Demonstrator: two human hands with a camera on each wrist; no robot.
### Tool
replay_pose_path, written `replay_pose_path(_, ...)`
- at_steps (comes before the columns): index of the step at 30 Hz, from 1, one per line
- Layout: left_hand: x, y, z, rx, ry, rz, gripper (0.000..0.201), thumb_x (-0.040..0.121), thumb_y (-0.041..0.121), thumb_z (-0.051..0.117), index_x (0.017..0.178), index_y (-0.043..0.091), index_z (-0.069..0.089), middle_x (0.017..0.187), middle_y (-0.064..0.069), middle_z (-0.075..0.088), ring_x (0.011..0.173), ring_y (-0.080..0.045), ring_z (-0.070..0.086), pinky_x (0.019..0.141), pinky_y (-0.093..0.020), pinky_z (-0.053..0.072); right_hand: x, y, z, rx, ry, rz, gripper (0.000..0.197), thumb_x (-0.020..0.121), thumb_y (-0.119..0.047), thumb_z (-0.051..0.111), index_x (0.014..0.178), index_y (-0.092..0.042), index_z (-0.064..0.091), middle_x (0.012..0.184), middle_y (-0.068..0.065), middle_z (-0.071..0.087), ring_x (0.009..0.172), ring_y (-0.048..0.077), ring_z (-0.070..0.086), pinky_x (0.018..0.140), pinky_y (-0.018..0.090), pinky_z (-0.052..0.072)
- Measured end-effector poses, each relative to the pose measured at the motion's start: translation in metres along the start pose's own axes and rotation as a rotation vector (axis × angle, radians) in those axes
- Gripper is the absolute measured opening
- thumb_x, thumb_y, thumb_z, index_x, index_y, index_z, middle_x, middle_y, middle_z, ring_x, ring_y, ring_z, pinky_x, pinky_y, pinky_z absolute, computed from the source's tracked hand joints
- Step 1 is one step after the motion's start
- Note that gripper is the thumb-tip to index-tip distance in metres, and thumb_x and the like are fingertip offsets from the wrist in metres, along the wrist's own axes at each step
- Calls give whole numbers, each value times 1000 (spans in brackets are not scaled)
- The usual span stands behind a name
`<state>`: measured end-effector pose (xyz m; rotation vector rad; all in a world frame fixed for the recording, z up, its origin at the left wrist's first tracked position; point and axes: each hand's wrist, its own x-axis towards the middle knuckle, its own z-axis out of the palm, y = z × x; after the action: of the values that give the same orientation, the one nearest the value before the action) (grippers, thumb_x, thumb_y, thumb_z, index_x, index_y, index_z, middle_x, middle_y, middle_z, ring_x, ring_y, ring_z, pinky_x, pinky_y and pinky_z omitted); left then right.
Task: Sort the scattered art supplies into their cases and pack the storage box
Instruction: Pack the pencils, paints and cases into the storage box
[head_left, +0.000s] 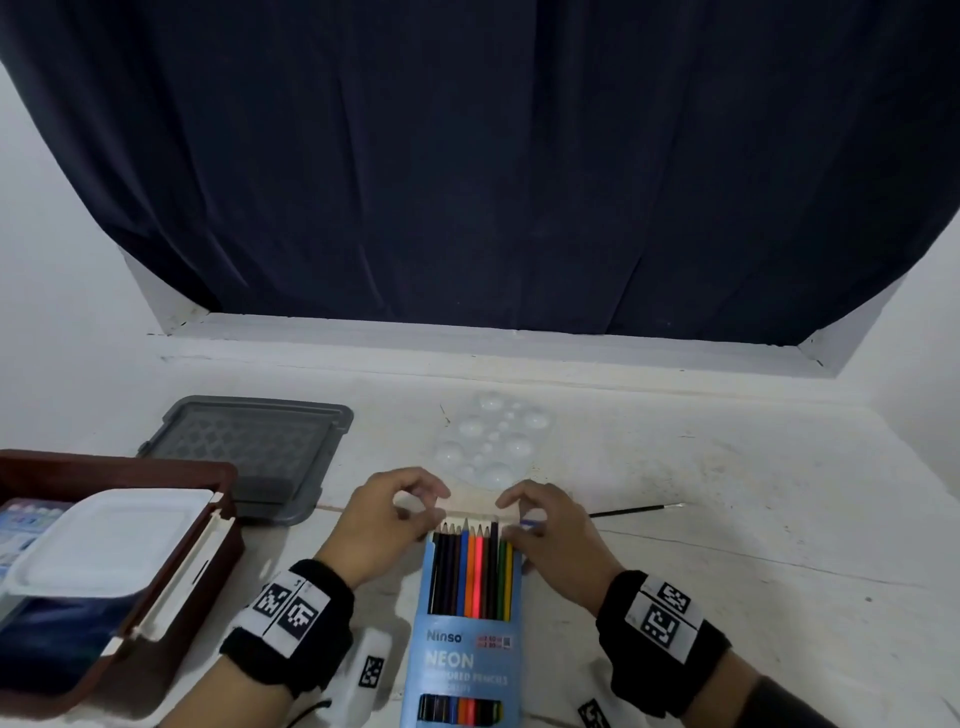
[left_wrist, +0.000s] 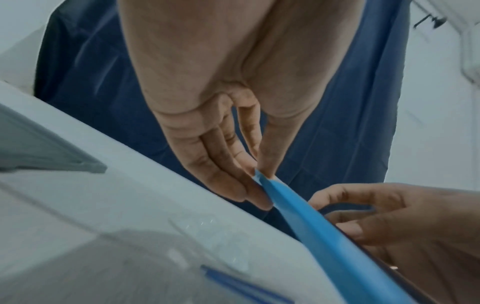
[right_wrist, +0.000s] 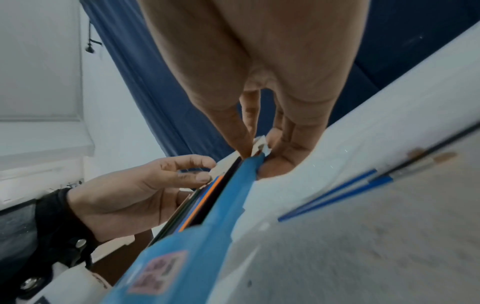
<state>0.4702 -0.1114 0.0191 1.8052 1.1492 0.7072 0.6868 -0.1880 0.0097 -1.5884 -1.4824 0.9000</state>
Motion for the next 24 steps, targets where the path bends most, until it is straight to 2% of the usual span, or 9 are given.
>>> replay_pose_path(3, -1, 27, -9, -100, 69, 85, 29, 90, 9, 71, 108, 31, 64, 89, -2, 64, 71, -30, 69, 83, -47, 58, -1, -27, -15, 119, 94, -91, 29, 88, -3, 67, 105, -23, 54, 93, -2, 53, 60, 13, 61, 61, 38, 57)
replay_pose_path(5, -2, 45, -15, -155, 105, 126, 22, 92, 11, 69, 108, 26, 66, 92, -3, 63, 71, -33, 67, 84, -48, 58, -1, -43, -25, 192, 145, -125, 35, 87, -4, 70, 110, -24, 52, 95, 2, 54, 59, 11, 57, 59, 30, 53)
replay_pose_path(8, -5, 71, -23, -205, 154, 193, 7, 93, 14, 67, 96, 19, 70, 98, -8, 63, 77, -43, 65, 81, -39, 59, 0, -64, -39, 249, 163, -186, 32, 90, -6, 68, 113, -27, 60, 104, 3, 53, 64, 15, 59, 66, 23, 51)
replay_pose_path(10, -7, 88, -28, -211, 182, 268, 5, 94, 12, 65, 95, 15, 69, 98, -9, 62, 73, -42, 62, 75, -29, 58, 2, -78, -48, 261, 150, -228, 25, 93, -5, 63, 106, -26, 68, 109, 4, 58, 71, 18, 61, 71, 24, 52)
replay_pose_path(12, -8, 103, -33, -195, 200, 319, 6, 95, 11, 64, 96, 14, 69, 98, -9, 62, 72, -42, 62, 73, -25, 57, 4, -91, -57, 314, 129, -233, 22, 96, -6, 59, 102, -23, 72, 109, 4, 66, 83, 22, 66, 76, 30, 55)
replay_pose_path(14, -10, 112, -36, -190, 211, 360, 6, 95, 11, 63, 98, 13, 69, 100, -7, 64, 75, -40, 66, 74, -27, 58, 2, -101, -64, 352, 113, -236, 22, 98, -7, 56, 104, -19, 73, 106, 2, 71, 92, 22, 69, 82, 38, 59)
replay_pose_path(19, -18, 119, -40, -197, 247, 438, 6, 92, 16, 65, 95, 16, 70, 98, -1, 64, 78, -31, 70, 83, -47, 58, -4, -111, -68, 376, 57, -246, 21, 100, -13, 53, 105, -18, 73, 103, 0, 73, 102, 18, 67, 86, 42, 59)
replay_pose_path(21, -20, 120, -40, -189, 260, 443, 6, 92, 19, 65, 95, 18, 70, 98, -1, 64, 81, -29, 70, 84, -50, 58, -5, -112, -64, 353, 30, -277, 17, 100, -16, 55, 105, -17, 70, 104, -1, 72, 104, 15, 66, 87, 36, 58)
replay_pose_path(24, -21, 119, -38, -181, 273, 443, 6, 94, 18, 64, 94, 21, 69, 96, -1, 64, 81, -31, 68, 80, -46, 58, -4, -114, -57, 342, 49, -319, 13, 98, -13, 57, 104, -15, 68, 102, -2, 71, 103, 13, 65, 83, 25, 57)
